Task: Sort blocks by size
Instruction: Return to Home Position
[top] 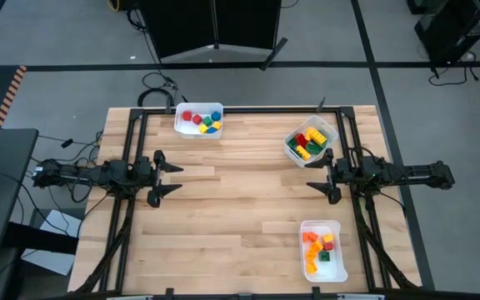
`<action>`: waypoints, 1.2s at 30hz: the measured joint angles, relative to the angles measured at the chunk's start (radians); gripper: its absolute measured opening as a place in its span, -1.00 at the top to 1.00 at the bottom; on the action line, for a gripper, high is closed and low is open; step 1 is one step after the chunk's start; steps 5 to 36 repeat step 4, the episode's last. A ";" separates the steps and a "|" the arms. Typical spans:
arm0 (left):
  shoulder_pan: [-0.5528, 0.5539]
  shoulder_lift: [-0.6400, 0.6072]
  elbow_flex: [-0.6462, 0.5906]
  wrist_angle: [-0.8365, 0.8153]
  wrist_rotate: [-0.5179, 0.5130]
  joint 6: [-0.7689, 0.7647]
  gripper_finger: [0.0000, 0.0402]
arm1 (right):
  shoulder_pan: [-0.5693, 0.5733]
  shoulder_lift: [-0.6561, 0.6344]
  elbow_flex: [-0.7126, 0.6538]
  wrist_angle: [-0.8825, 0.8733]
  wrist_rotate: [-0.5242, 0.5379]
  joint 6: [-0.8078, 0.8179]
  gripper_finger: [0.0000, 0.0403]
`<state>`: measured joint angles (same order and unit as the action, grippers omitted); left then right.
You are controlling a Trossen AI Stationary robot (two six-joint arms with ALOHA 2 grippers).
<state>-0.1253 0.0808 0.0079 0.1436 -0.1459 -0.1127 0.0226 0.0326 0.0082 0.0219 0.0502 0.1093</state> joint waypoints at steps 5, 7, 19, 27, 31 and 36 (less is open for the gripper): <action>0.000 0.000 0.000 0.000 0.000 0.000 -0.41 | 0.000 0.000 0.000 0.000 0.000 0.000 -0.61; 0.000 0.000 0.000 0.000 0.000 0.000 -0.41 | 0.000 0.000 0.000 0.000 0.000 0.000 -0.61; 0.000 0.000 0.000 0.000 0.000 0.000 -0.41 | 0.000 0.000 0.000 0.000 0.000 0.000 -0.61; 0.000 0.000 0.000 0.000 0.000 0.000 -0.41 | 0.000 0.000 0.000 0.000 0.000 0.000 -0.61; 0.000 0.000 0.000 0.000 0.000 0.000 -0.41 | 0.000 0.000 0.000 0.000 0.000 0.000 -0.61; 0.000 0.000 0.000 0.000 0.000 0.000 -0.41 | 0.000 0.000 0.000 0.000 0.000 0.000 -0.61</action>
